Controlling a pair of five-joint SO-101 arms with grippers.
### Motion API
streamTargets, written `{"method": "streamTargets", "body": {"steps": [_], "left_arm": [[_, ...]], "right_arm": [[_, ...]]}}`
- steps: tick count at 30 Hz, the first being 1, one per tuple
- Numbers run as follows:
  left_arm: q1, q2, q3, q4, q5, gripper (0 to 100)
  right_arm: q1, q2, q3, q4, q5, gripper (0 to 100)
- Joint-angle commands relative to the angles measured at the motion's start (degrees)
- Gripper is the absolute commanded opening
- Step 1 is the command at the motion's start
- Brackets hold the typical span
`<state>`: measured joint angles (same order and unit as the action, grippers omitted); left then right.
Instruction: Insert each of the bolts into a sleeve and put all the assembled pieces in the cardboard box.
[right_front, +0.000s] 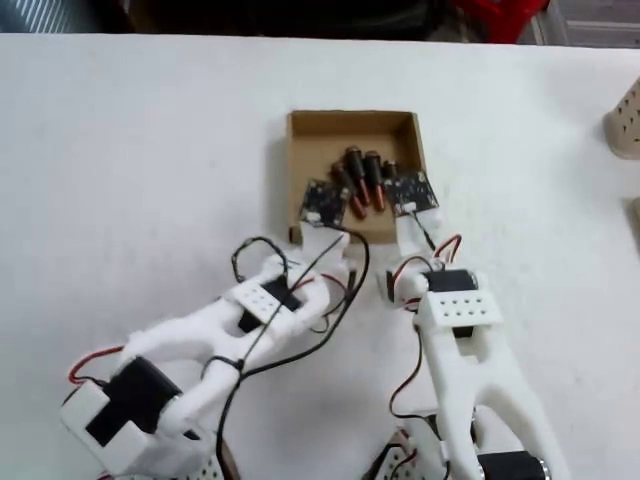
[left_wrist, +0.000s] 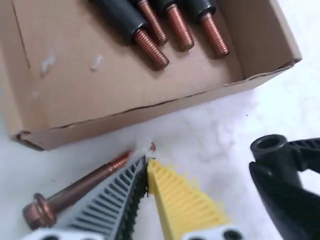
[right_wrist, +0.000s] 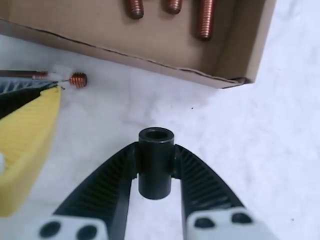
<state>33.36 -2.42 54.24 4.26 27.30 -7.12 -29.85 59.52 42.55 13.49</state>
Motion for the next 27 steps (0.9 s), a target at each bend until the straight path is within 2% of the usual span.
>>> {"method": "streamTargets", "body": {"steps": [1,8,11,15,20,24,27], "left_arm": [[0.5,0.6,-2.8,-3.5,2.9,2],[-3.6,12.6,-12.5,-2.7,4.6,2],[-3.6,13.8,-14.9,0.9,4.6,2],[-3.3,13.7,-14.5,1.8,4.6,2],[0.2,8.6,-12.5,10.0,3.8,2],[4.7,2.2,-7.5,16.4,-3.3,2],[6.0,-1.7,-3.2,17.2,-4.8,2]], "right_arm": [[0.0,-2.5,-0.6,-0.1,0.0,1.6],[0.0,-2.5,-0.6,-0.1,0.0,1.6],[0.0,-2.5,-0.6,0.0,0.0,1.6],[0.0,-2.5,-0.6,0.0,0.0,1.6],[0.0,-2.5,-0.6,-0.1,0.0,1.6],[0.0,-2.5,-0.6,-0.1,0.0,1.6],[0.0,-2.5,-0.6,-0.1,0.0,1.6]]}}
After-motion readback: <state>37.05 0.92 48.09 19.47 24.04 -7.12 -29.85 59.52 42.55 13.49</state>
